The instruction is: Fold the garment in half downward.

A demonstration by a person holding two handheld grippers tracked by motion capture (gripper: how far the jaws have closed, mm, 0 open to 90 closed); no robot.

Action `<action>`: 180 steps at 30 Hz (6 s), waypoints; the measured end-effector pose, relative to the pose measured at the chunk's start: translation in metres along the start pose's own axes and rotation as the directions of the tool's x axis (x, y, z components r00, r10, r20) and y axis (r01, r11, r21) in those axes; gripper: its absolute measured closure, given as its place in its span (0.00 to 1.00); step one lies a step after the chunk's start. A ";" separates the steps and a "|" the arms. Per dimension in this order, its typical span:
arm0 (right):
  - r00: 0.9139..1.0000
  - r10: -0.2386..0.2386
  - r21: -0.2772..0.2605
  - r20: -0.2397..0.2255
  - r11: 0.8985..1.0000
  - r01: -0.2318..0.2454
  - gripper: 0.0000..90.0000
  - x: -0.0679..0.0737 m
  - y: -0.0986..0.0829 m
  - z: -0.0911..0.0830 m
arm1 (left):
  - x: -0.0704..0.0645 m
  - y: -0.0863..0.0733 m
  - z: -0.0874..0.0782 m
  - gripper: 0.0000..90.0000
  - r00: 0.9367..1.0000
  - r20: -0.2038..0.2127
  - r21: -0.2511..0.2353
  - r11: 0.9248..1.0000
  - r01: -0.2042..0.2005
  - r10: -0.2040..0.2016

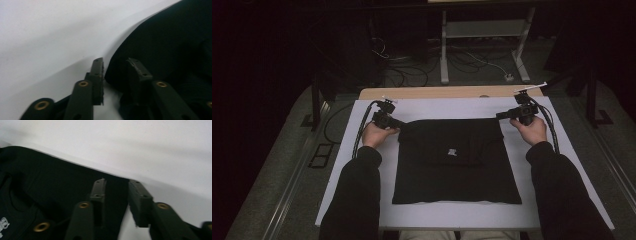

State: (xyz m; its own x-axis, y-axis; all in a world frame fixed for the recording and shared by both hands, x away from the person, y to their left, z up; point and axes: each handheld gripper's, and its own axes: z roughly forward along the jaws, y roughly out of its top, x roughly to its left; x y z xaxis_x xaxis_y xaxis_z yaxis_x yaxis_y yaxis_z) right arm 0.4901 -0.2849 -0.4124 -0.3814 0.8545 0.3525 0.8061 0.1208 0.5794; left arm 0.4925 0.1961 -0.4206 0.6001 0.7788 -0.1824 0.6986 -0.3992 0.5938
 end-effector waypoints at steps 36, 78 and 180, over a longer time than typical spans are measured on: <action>0.977 -0.203 -0.103 -0.071 0.975 0.195 0.00 0.052 -0.007 -0.028 | -0.048 0.014 -0.019 0.00 0.978 0.160 -0.064 0.990 -0.122 0.131; 0.953 -0.245 0.010 -0.180 0.968 0.251 0.03 0.077 -0.031 0.016 | -0.068 0.008 0.023 0.05 0.949 0.285 -0.045 0.991 -0.124 0.131; 0.918 -0.137 -0.096 -0.372 0.989 0.109 0.95 0.076 -0.079 -0.057 | -0.106 -0.029 -0.040 0.91 0.915 0.342 -0.243 0.961 -0.134 0.214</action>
State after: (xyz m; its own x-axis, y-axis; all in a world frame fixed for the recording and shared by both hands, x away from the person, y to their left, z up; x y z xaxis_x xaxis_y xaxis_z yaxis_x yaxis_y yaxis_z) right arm 0.3720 -0.2581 -0.3896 -0.6289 0.5802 0.5175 0.7125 0.1637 0.6823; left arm 0.3927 0.1447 -0.3872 0.8322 0.4613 -0.3077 0.4957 -0.3701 0.7857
